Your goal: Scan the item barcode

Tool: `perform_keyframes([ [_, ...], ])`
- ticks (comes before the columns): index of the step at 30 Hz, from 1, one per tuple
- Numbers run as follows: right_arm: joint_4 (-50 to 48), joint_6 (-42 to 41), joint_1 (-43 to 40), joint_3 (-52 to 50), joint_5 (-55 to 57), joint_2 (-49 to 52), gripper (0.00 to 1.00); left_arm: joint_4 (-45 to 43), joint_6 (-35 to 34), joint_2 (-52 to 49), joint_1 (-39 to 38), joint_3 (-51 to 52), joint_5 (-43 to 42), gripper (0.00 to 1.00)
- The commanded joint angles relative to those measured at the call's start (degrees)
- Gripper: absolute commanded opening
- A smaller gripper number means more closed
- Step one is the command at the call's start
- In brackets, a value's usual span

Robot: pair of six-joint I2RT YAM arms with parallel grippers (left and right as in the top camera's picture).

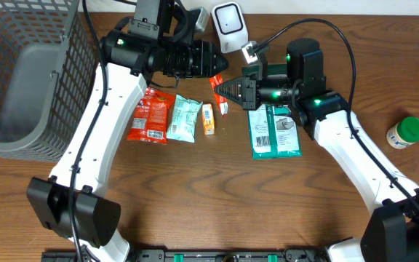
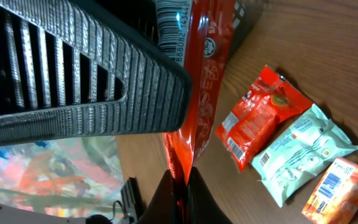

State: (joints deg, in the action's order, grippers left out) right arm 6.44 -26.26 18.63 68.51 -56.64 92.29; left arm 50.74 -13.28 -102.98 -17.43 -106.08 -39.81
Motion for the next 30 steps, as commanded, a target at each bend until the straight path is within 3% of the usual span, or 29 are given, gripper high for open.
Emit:
perform_keyframes([
  [1,-0.31,-2.45,-0.22,0.13,-1.51,-0.61,0.01,-0.11,0.26,-0.55,-0.02,0.11,0.85,0.37],
  [4,-0.94,-2.47,-0.22,0.13,-1.53,-0.61,0.01,-0.31,0.26,-0.55,-0.02,0.11,0.87,0.23],
  [6,-1.81,-2.54,-0.2,0.13,-1.53,-0.61,0.02,-0.48,0.24,-0.55,-0.02,0.11,1.42,0.19],
  [9,-3.08,-3.41,-0.22,0.13,-1.51,-0.61,0.09,-0.55,0.24,-0.55,-0.02,0.11,2.23,0.08],
  [12,-3.69,-2.99,-0.22,0.13,-0.76,-0.61,0.23,-0.59,-0.2,-0.55,-0.02,0.11,2.56,0.07],
  [16,-3.1,1.7,-0.39,0.13,0.68,-0.61,0.44,-0.39,-5.88,-0.55,0.0,0.11,7.96,0.07],
  [20,1.05,3.34,-0.61,0.17,8.41,-1.4,0.46,1.9,-14.91,-0.52,-0.02,0.11,18.03,0.07],
  [30,22.1,13.33,-0.11,6.19,29.68,-5.46,0.48,4.74,-14.47,-0.55,-0.02,0.11,24.11,0.07],
])
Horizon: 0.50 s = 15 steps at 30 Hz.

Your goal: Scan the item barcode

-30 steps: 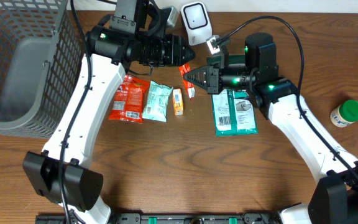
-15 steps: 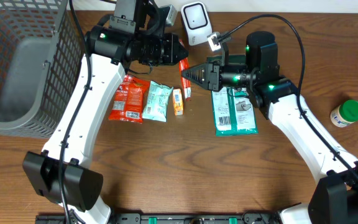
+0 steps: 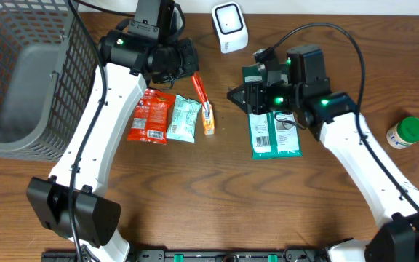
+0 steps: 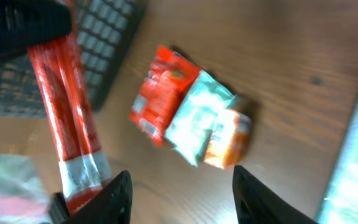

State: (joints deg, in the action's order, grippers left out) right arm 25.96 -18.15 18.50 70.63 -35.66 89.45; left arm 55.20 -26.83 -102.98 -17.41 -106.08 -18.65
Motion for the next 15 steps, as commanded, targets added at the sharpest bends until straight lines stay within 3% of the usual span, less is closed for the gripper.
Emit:
perform_keyframes([
  [1,7.63,7.76,1.09,6.99,12.74,-2.69,0.48,0.74,-1.99,-0.55,-0.04,0.11,2.43,0.08],
  [5,16.02,12.09,4.98,12.68,20.94,-2.67,0.49,2.19,-3.63,-0.55,-0.2,0.11,2.25,0.07],
  [7,18.82,12.96,7.56,14.73,26.23,-2.67,0.49,3.76,-8.41,-0.55,-0.33,0.11,2.32,0.07],
  [12,21.14,13.18,15.34,15.82,37.7,-2.45,0.5,8.24,-18.45,-0.55,-1.05,0.11,3.28,0.07],
  [15,21.24,14.05,19.47,15.8,42.1,-2.08,0.52,9.29,-20.28,-0.55,-1.62,0.11,3.3,0.07],
])
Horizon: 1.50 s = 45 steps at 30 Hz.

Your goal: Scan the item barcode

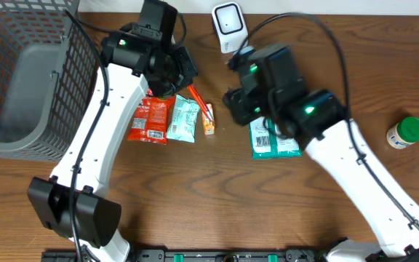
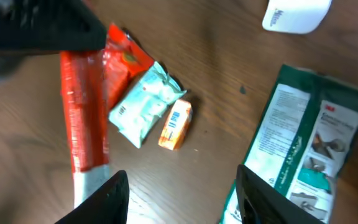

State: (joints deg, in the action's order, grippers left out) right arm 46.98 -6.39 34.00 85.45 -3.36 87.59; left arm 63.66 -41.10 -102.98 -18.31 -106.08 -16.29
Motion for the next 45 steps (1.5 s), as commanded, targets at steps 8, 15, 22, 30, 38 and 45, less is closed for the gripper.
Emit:
perform_keyframes([
  [8,0.07,2.4,8.55,0.96,10.73,0.94,0.53,2.16,-6.19,-0.68,-1.07,0.11,2.05,0.07],
  [15,0.0,2.21,8.87,0.9,6.73,2.84,0.51,2.12,-6.16,-0.7,-1.07,0.11,2.05,0.07],
  [22,-0.28,2.21,8.87,0.9,5.38,4.72,0.47,2.19,-6.14,-0.7,-1.07,0.11,3.56,0.07],
  [30,-0.87,2.21,8.87,0.33,5.35,4.68,0.38,2.32,-6.14,-0.7,-1.07,0.11,3.5,0.07],
  [38,-2.69,2.19,9.75,-0.2,4.72,4.68,0.33,2.32,-6.14,-0.7,-1.07,0.11,3.5,0.07],
  [45,-2.73,2.21,10.1,-0.52,4.79,4.7,0.29,2.36,-6.14,-0.7,-1.07,0.11,3.48,0.08],
])
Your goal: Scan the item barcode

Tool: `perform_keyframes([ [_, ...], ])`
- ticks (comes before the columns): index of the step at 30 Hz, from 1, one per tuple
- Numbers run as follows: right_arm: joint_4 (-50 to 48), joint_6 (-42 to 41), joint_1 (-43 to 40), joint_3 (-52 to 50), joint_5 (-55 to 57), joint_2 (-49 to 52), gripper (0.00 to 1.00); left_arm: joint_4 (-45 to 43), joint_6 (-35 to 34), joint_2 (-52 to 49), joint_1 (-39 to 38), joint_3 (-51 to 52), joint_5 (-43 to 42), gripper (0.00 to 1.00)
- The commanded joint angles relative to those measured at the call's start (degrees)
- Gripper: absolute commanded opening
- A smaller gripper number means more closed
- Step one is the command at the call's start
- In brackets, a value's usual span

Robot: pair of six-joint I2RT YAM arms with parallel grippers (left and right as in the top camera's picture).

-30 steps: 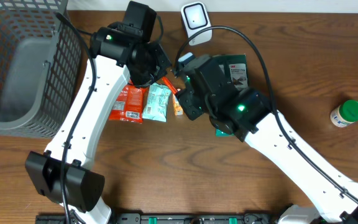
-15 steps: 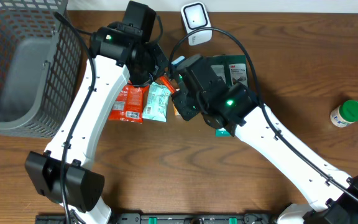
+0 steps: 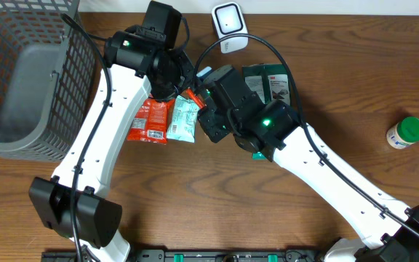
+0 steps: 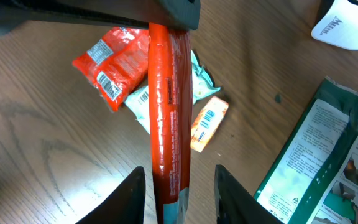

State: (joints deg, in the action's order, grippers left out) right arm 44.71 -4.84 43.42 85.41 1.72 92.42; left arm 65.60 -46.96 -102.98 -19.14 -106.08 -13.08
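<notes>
A long red stick packet point(image 4: 169, 112) hangs upright over the table, also seen from overhead as the red packet point(image 3: 191, 94). Its upper end is in my left gripper point(image 3: 182, 81), which is shut on it. My right gripper point(image 4: 179, 180) is open, one finger on each side of the packet's lower end, with gaps on both sides. The white scanner point(image 3: 228, 22) stands at the far edge, and its corner shows in the right wrist view point(image 4: 347, 25). No barcode shows on the packet's visible face.
Below the packet lie a red snack bag point(image 4: 110, 59), a pale teal pack point(image 3: 185, 120) and a small orange box point(image 4: 209, 124). Green packages point(image 4: 316, 155) lie to the right. A wire basket point(image 3: 20, 73) fills the left; a green-capped bottle point(image 3: 406, 132) stands far right.
My right arm has moved left from over the green packages. Its open fingers, which had the packet off to their left, now stand on either side of its lower end. The left gripper still holds the packet.
At first both grippers were at the red packet near the scanner, the right one shut on its lower end. Then the right was open and apart, with the left holding the packet over the small packs. Now the right gripper's open fingers flank the packet again.
</notes>
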Motion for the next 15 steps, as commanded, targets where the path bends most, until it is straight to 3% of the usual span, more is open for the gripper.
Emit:
perform_keyframes([
  [1,-0.42,0.66,0.68,-0.48,-0.28,-0.13,0.27,0.42,-0.28,-0.7,-0.24,0.11,0.26,0.07],
  [15,-1.7,0.63,0.81,-0.57,-0.33,2.16,0.18,0.37,-0.26,-0.7,-0.24,0.11,-1.01,0.07],
])
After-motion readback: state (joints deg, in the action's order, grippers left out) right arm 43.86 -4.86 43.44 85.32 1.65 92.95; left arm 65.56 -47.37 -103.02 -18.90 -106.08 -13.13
